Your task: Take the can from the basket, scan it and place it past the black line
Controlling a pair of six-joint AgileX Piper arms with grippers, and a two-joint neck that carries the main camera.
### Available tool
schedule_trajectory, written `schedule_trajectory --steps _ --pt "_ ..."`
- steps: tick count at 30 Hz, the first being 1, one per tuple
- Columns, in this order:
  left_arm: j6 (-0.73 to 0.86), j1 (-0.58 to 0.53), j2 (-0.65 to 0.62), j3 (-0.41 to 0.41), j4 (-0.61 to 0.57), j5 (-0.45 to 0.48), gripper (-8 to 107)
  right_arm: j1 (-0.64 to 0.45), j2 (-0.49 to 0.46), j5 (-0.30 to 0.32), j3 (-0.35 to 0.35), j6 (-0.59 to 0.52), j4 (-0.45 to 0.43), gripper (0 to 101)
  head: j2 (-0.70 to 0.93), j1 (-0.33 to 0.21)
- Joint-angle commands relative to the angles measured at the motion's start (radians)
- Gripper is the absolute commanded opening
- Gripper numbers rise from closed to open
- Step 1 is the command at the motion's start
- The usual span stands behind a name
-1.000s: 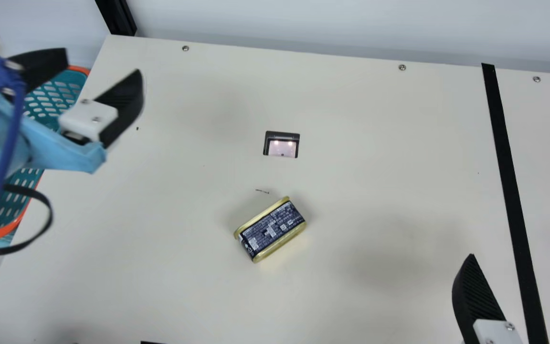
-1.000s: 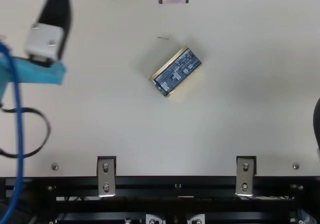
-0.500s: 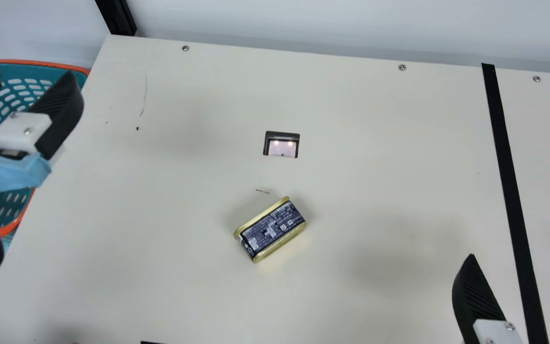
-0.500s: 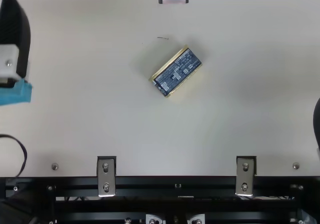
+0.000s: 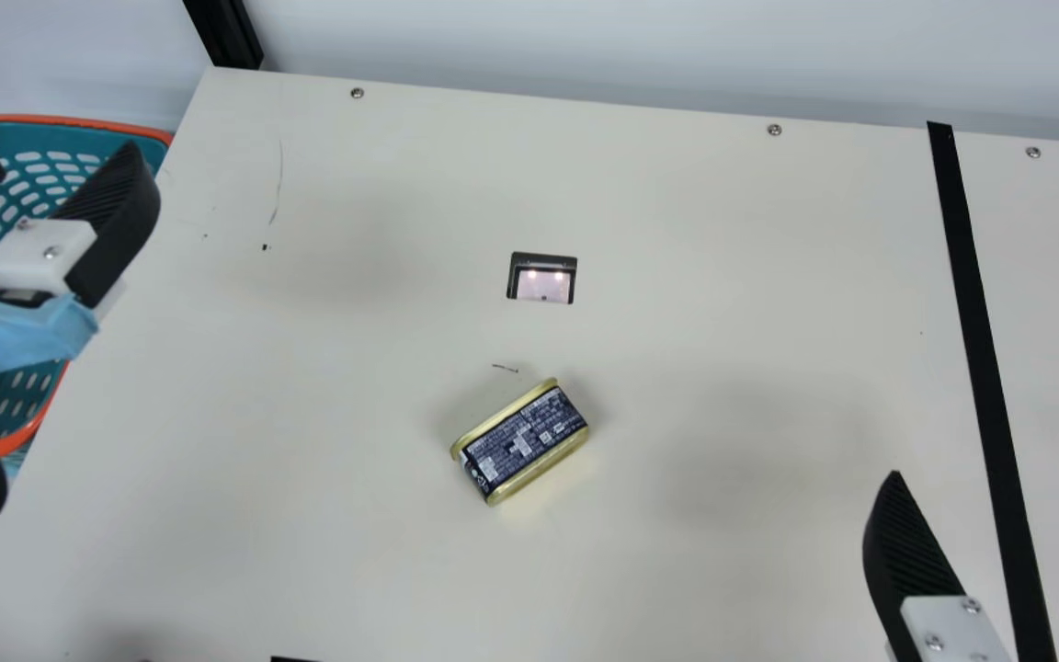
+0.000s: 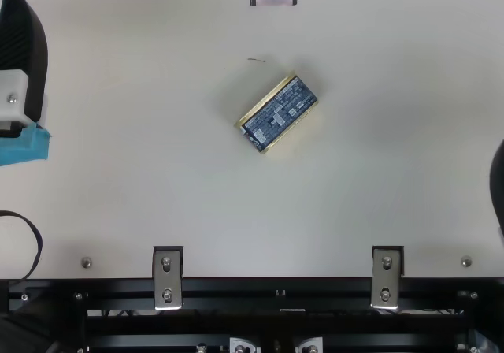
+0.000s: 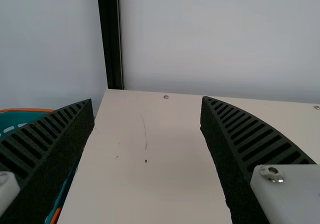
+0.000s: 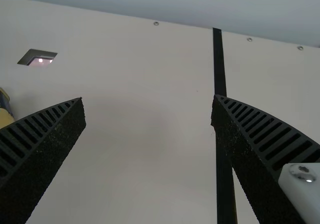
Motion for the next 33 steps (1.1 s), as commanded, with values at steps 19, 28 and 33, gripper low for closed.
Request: schedule_trajectory --steps 19,28,33 --pt "0.0 0.0 0.0 0.0 0.0 0.0 90 0.197 0.378 -0.082 -0.146 -0.248 0.079 101 -0.005 -0.033" --pt "0.0 0.0 0.0 0.0 0.0 0.0 90 0.206 0.391 -0.095 -0.151 -0.249 0.076 101 -0.005 -0.033" --pt "0.0 0.0 0.0 0.0 0.0 0.0 90 0.233 0.4 -0.084 -0.154 -0.24 0.055 101 -0.005 -0.033"
